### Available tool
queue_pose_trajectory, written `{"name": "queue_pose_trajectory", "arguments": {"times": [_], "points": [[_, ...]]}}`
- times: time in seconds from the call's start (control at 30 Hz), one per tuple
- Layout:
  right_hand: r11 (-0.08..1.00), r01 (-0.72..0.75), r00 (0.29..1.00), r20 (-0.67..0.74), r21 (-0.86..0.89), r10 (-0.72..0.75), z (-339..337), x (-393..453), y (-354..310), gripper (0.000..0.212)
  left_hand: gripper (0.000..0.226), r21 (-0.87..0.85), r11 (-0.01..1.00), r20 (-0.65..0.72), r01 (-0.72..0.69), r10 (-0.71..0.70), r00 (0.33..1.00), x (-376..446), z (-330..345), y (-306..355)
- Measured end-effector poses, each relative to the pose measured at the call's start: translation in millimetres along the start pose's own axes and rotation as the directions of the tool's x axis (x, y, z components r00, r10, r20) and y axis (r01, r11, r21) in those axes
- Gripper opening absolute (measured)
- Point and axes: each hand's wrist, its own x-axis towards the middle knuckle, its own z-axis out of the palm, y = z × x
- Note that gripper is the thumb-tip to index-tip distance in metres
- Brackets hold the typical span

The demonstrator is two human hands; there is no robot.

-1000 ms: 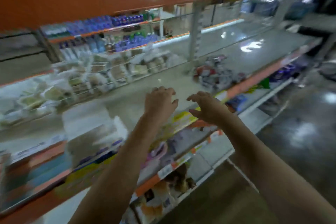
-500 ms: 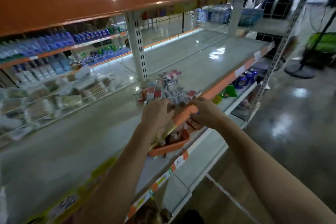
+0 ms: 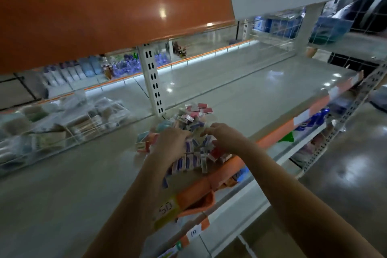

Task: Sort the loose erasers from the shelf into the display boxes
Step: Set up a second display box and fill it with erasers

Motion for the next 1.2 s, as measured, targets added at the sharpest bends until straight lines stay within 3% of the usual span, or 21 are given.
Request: {"name": "queue_pose_trajectory", "arguments": {"times": [0.2, 0.47, 0.57, 0.67, 0.77, 0.9, 1.03, 1.2], "points": [[0.974, 0.197, 0.978, 0.047, 0.113, -0.203, 5, 27, 22, 0.025, 0.046, 0.034, 0.995, 0.128, 0.096, -0.100, 0.987, 11, -4, 9], [0.873, 0.360, 0.917, 0.047, 0.330, -0.396, -2, 46, 60, 0.019, 0.047, 0.217, 0.948, 0.225, 0.232, -0.280, 0.933, 20, -12, 33], [0.822, 0.412, 0.889, 0.023, 0.393, -0.457, -7, 52, 67, 0.022, 0.045, 0.202, 0.927, 0.228, 0.315, -0.358, 0.906, 21, -10, 41], [0.766, 0.346, 0.889, 0.073, 0.543, -0.453, -11, 54, 70, 0.024, 0.037, 0.183, 0.919, 0.207, 0.350, -0.384, 0.900, 20, -9, 45], [0.675, 0.190, 0.876, 0.187, 0.713, -0.444, -12, 53, 73, 0.022, 0.028, 0.153, 0.920, 0.127, 0.361, -0.380, 0.916, 17, -4, 48], [0.591, 0.077, 0.869, 0.237, 0.803, -0.435, -10, 51, 73, 0.020, 0.013, -0.035, 0.901, -0.014, 0.432, -0.433, 0.901, 5, 5, 54], [0.492, 0.013, 0.863, 0.238, 0.870, -0.445, -9, 48, 67, 0.020, 0.018, -0.252, 0.845, -0.157, 0.472, -0.517, 0.842, -16, 8, 62], [0.359, -0.072, 0.807, 0.266, 0.930, -0.528, -12, 45, 36, 0.023, 0.024, -0.365, 0.756, -0.270, 0.543, -0.644, 0.716, -56, -1, 68]]}}
